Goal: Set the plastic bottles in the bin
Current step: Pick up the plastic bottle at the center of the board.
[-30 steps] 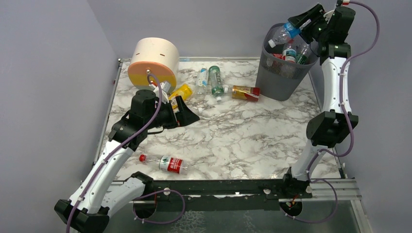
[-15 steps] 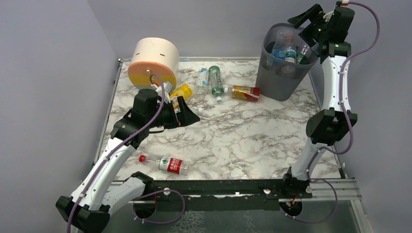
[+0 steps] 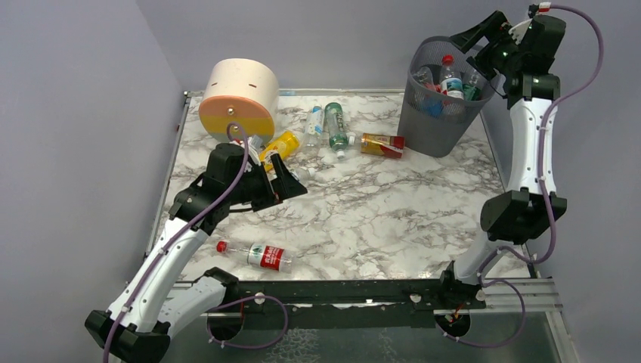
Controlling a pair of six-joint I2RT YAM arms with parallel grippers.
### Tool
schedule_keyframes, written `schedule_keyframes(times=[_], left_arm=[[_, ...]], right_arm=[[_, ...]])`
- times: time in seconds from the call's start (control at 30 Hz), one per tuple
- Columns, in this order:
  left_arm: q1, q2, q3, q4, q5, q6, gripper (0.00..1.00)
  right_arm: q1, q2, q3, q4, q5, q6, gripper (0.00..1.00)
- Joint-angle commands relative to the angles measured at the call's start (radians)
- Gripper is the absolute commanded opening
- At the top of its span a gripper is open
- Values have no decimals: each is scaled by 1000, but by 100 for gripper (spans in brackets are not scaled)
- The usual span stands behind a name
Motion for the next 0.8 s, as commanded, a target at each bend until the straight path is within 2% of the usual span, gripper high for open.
schedule_keyframes(times=[0.0, 0.17, 0.43, 0.77], left_arm=[[6, -78, 0, -60, -79, -88, 99], [6, -121, -6, -78, -114, -136, 99], [7, -214, 18, -68, -175, -140, 99], [7, -282, 112, -61, -209, -92, 99]], right_arm=[[19, -159, -107, 30, -129, -43, 97], [172, -295, -276, 39, -133, -99, 97], [574, -466, -635, 97, -54, -163, 97], [967, -532, -987, 252, -12, -178, 97]])
